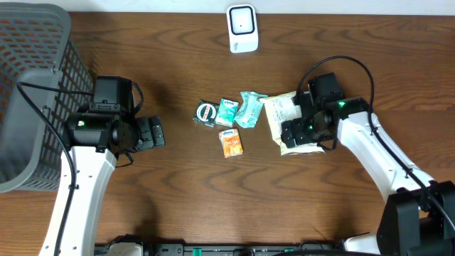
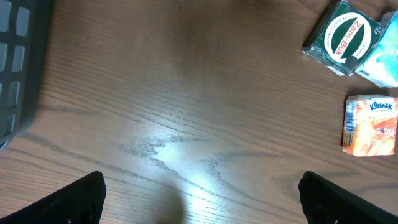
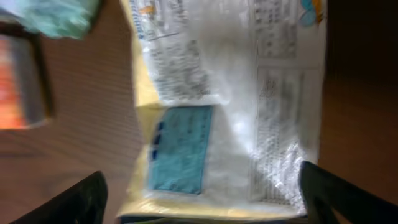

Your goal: Scan the item barcode

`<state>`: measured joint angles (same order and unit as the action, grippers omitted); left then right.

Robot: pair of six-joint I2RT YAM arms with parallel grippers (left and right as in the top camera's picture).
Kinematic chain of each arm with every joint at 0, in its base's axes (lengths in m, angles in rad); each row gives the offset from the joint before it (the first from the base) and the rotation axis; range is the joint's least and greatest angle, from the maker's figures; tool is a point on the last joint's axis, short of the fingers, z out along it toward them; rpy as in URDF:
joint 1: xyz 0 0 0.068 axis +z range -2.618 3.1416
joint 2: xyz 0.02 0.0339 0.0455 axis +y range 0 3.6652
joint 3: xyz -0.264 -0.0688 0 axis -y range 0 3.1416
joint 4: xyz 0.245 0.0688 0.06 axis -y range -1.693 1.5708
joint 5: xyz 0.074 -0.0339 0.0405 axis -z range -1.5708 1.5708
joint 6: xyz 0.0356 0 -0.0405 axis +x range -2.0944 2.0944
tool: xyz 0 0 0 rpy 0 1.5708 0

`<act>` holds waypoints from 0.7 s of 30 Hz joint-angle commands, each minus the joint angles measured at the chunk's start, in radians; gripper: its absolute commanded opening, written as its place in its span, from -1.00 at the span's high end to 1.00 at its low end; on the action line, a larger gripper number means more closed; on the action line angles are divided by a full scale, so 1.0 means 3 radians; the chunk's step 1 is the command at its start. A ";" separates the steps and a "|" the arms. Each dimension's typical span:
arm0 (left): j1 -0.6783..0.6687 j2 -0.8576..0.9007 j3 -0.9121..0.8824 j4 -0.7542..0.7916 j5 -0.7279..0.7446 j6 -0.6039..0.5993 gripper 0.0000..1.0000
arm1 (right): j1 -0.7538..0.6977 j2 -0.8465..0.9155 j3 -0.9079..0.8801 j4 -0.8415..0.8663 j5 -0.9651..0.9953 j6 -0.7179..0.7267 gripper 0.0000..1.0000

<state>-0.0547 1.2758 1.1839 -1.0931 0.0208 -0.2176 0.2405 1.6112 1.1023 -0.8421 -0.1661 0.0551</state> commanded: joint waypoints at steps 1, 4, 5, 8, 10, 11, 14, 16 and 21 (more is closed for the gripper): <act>-0.0013 0.0011 -0.0017 -0.0006 -0.0018 -0.0043 -0.96 | 0.0037 -0.0004 0.0161 -0.0022 -0.0636 0.0310 -0.75; -0.0013 0.0011 -0.0017 -0.0006 -0.0018 -0.0043 -0.95 | 0.0123 -0.0003 0.0160 0.0004 -0.0913 0.0512 -0.61; -0.0013 0.0011 -0.0017 -0.0006 -0.0019 -0.0043 -0.95 | 0.0160 -0.0003 0.0158 0.0001 -0.0888 0.0589 -0.51; -0.0013 0.0011 -0.0017 -0.0006 -0.0019 -0.0043 -0.95 | 0.0305 -0.0003 0.0136 0.0020 -0.0676 0.0711 -0.38; -0.0013 0.0011 -0.0017 -0.0006 -0.0019 -0.0043 -0.95 | 0.0411 -0.0003 0.0072 0.0067 -0.0334 0.0866 -0.25; -0.0013 0.0011 -0.0017 -0.0006 -0.0019 -0.0043 -0.96 | 0.0448 -0.0003 0.0039 0.0081 -0.0195 0.0938 -0.24; -0.0013 0.0011 -0.0017 -0.0006 -0.0019 -0.0043 -0.96 | 0.0537 -0.0003 -0.0130 0.0139 0.0095 0.1139 -0.22; -0.0013 0.0011 -0.0017 -0.0006 -0.0019 -0.0043 -0.95 | 0.0544 -0.0003 -0.0271 0.0202 0.0098 0.1216 -0.22; -0.0013 0.0011 -0.0017 -0.0006 -0.0019 -0.0043 -0.96 | 0.0446 -0.0003 -0.0500 0.0197 0.0427 0.1513 -0.27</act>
<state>-0.0547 1.2758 1.1839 -1.0931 0.0204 -0.2176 0.3939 1.6112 0.9771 -0.7769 -0.1425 0.4152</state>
